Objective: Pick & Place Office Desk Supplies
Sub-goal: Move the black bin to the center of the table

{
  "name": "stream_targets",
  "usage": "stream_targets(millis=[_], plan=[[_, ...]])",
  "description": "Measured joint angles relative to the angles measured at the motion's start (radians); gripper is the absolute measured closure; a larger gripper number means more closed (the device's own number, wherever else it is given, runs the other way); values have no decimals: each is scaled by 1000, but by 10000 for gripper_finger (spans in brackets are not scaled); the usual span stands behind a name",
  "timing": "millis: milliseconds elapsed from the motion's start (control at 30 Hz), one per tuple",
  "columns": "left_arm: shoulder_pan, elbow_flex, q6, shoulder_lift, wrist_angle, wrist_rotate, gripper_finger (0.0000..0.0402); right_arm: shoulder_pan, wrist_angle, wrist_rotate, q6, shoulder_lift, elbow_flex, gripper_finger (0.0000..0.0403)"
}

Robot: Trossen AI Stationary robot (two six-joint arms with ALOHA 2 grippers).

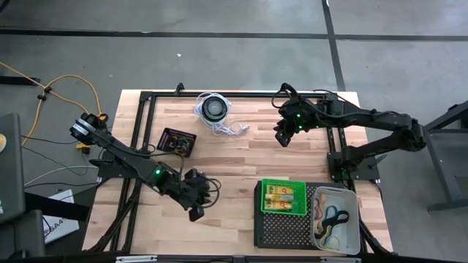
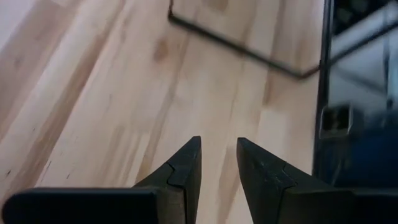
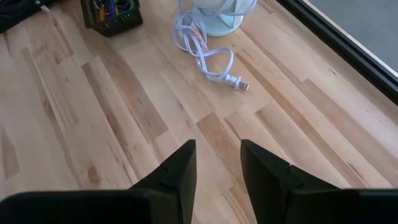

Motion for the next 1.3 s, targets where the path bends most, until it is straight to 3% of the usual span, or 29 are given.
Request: stream_targets(millis=[467, 733, 1033, 1300], plan=[[96, -1, 193, -8, -384, 179, 305, 0, 6, 0, 0, 0, 0, 290], [161, -1, 195, -22, -625, 90, 305, 0, 7, 0, 0, 0, 0, 290], [262, -36, 409, -177, -643, 0, 305, 0, 18, -1, 0, 0, 0, 290], [439, -213, 561, -276, -523, 52, 305, 0, 65, -1, 0, 0, 0, 290]])
